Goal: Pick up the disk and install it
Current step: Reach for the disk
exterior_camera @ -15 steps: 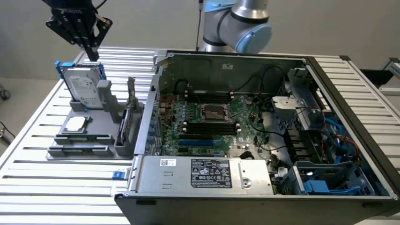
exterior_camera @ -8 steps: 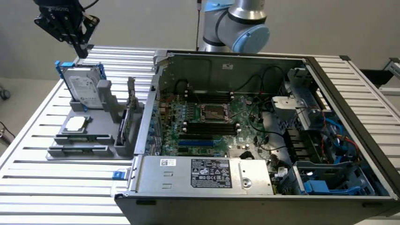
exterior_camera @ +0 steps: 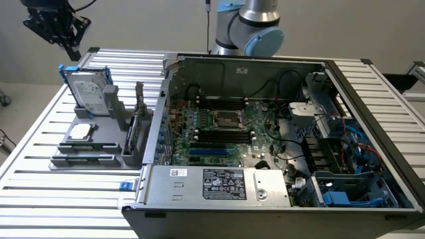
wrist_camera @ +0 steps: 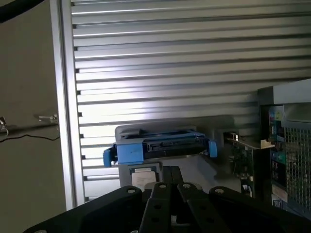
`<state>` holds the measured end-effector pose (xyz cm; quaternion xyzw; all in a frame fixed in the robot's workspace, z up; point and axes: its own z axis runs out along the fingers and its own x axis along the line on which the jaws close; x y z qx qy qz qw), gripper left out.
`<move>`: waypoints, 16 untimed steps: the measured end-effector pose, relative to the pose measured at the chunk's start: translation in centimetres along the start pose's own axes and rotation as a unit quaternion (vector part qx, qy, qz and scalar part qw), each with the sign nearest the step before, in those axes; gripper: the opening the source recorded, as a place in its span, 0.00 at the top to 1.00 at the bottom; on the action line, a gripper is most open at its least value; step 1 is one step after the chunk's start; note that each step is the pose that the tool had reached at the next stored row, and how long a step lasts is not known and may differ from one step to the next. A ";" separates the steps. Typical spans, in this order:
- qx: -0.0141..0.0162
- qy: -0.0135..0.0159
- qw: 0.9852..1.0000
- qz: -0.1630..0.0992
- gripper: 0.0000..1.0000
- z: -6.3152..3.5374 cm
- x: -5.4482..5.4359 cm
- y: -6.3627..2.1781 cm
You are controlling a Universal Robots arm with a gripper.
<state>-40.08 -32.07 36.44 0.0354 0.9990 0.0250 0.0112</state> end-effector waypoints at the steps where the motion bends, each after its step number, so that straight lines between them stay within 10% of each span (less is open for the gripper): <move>1: 0.000 0.000 1.000 0.000 0.89 0.06 0.5 0.17; 12: 0.008 0.000 1.000 -0.003 0.89 0.19 2.5 1.78; 13: 0.013 -0.001 1.000 -0.003 0.89 0.20 2.5 1.93; 16: 0.041 -0.002 0.999 -0.003 0.89 0.21 2.6 2.18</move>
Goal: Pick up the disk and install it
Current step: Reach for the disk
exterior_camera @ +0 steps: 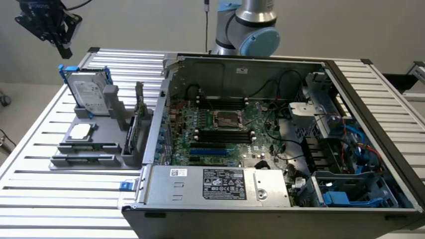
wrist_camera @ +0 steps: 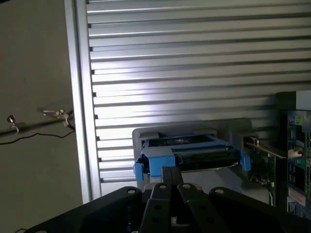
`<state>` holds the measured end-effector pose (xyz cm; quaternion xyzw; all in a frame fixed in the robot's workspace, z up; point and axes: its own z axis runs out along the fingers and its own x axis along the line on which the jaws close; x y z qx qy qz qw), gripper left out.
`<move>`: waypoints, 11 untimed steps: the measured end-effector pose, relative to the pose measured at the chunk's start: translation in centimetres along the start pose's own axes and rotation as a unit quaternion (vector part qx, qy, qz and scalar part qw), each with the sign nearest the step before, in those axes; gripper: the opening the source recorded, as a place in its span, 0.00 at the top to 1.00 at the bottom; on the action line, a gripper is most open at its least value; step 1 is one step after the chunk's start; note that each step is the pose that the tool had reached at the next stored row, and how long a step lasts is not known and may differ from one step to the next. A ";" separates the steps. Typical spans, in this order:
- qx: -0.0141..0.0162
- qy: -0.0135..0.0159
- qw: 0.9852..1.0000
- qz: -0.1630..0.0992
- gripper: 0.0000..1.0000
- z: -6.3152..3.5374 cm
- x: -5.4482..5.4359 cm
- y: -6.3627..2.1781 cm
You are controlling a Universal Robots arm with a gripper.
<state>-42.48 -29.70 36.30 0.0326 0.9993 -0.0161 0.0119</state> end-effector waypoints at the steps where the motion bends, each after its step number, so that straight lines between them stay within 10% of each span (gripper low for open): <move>1: 0.008 0.000 1.000 0.000 0.89 0.00 0.0 0.10; 4: 0.018 0.004 1.000 -0.002 0.89 -0.01 0.0 0.45; 6: 0.021 0.013 1.000 -0.003 0.89 -0.04 0.0 0.63; 9: 0.022 0.033 0.999 -0.004 0.89 -0.08 -0.1 0.72; 11: 0.022 0.035 0.999 -0.007 0.89 -0.12 -0.3 0.74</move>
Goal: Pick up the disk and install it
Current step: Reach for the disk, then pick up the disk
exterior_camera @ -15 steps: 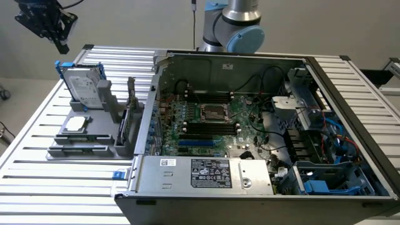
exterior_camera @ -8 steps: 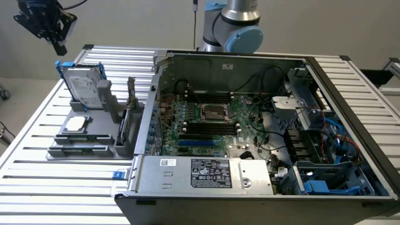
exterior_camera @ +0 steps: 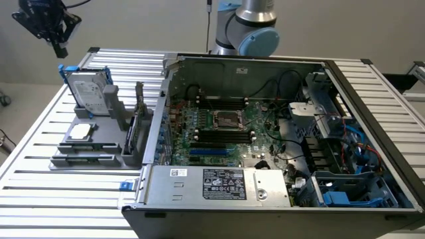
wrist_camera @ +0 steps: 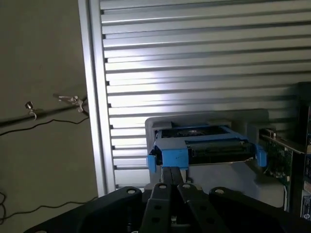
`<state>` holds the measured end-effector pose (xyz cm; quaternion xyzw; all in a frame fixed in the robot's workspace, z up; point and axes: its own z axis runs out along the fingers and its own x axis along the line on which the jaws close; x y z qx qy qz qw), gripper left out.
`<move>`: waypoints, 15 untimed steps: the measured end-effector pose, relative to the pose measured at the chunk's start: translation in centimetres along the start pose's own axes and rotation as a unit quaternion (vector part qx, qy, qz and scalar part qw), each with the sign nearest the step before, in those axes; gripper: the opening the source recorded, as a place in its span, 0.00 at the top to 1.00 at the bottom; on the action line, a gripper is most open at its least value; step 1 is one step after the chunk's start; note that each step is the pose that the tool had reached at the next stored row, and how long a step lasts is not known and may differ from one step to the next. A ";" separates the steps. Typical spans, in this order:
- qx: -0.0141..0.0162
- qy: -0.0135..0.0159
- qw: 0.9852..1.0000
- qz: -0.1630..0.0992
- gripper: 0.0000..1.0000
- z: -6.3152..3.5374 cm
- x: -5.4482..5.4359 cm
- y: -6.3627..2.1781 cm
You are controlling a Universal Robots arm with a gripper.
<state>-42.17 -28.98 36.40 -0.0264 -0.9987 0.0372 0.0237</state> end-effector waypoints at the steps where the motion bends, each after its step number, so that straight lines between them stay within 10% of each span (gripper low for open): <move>1: 0.000 0.000 1.000 -0.002 0.89 -0.01 -0.1 0.01; 7: -0.010 -0.001 1.000 -0.021 0.89 -0.04 -0.3 0.02; 15: -0.010 -0.002 1.000 -0.024 0.89 -0.04 -0.3 0.01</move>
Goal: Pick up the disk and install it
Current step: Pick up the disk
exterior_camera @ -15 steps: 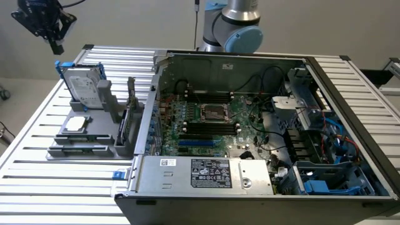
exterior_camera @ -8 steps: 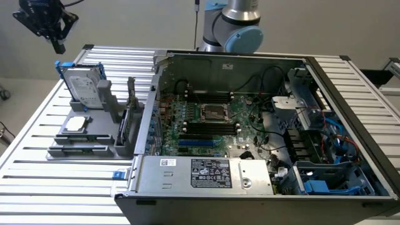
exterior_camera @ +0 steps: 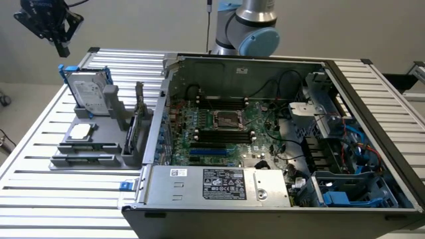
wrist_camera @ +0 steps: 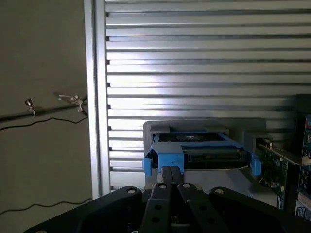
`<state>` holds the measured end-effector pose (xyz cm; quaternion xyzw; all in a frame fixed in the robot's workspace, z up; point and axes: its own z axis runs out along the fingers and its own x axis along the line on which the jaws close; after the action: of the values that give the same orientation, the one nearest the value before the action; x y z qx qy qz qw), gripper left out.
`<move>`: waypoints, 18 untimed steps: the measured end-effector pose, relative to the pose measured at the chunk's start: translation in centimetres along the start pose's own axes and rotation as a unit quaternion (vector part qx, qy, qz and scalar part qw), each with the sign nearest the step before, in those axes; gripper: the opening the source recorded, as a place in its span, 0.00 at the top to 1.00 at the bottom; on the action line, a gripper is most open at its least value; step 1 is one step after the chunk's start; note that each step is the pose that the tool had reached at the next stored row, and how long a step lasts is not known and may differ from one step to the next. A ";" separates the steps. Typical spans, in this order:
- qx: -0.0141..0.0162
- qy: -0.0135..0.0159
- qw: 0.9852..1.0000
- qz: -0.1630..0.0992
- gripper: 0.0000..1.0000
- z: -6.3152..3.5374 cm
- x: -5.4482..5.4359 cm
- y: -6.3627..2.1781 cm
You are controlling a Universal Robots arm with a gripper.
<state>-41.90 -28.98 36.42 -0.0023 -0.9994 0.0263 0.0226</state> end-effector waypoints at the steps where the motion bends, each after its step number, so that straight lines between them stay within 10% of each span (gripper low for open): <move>1: 0.000 0.000 1.000 0.000 0.89 0.00 0.0 0.00; 10: 0.000 0.000 1.000 -0.004 0.89 0.00 0.0 0.01; 18: -0.002 -0.002 0.998 -0.065 0.89 0.00 0.0 0.02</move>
<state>-41.88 -28.96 36.42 0.0627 -0.9975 0.0228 0.0218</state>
